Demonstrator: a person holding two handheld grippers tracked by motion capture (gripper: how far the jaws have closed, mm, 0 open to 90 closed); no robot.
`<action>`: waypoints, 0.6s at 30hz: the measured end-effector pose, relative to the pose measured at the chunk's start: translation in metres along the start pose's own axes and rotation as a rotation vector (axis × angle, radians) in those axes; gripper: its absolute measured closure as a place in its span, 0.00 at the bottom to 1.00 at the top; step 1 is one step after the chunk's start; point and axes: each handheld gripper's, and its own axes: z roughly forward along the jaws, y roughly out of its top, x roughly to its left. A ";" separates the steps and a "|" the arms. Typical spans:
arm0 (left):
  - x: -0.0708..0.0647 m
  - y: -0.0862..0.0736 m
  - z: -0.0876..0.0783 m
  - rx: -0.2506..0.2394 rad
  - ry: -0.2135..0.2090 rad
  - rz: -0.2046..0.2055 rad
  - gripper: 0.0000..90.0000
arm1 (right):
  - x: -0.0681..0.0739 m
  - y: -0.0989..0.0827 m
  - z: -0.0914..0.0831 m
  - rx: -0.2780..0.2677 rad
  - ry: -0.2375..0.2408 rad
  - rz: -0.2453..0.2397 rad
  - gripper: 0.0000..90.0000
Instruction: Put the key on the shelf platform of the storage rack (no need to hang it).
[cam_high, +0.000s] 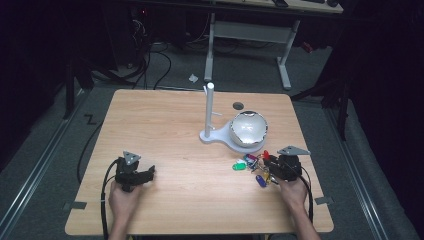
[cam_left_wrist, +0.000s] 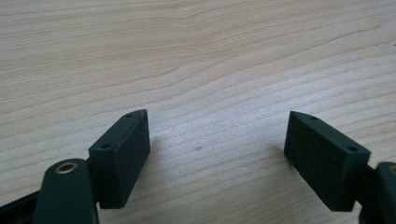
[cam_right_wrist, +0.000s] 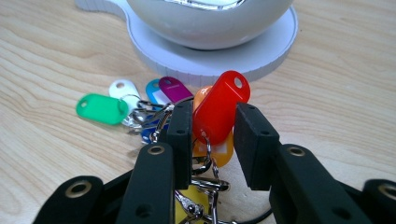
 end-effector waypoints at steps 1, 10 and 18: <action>0.000 0.000 0.000 0.000 0.000 0.000 0.25 | 0.000 0.001 -0.002 -0.003 0.002 0.000 0.77; 0.000 0.000 0.000 0.000 0.000 0.000 0.25 | -0.004 0.012 -0.025 -0.042 0.023 0.008 0.77; 0.000 0.000 0.000 0.000 0.000 0.000 0.25 | -0.004 0.029 -0.043 -0.074 0.037 -0.021 0.77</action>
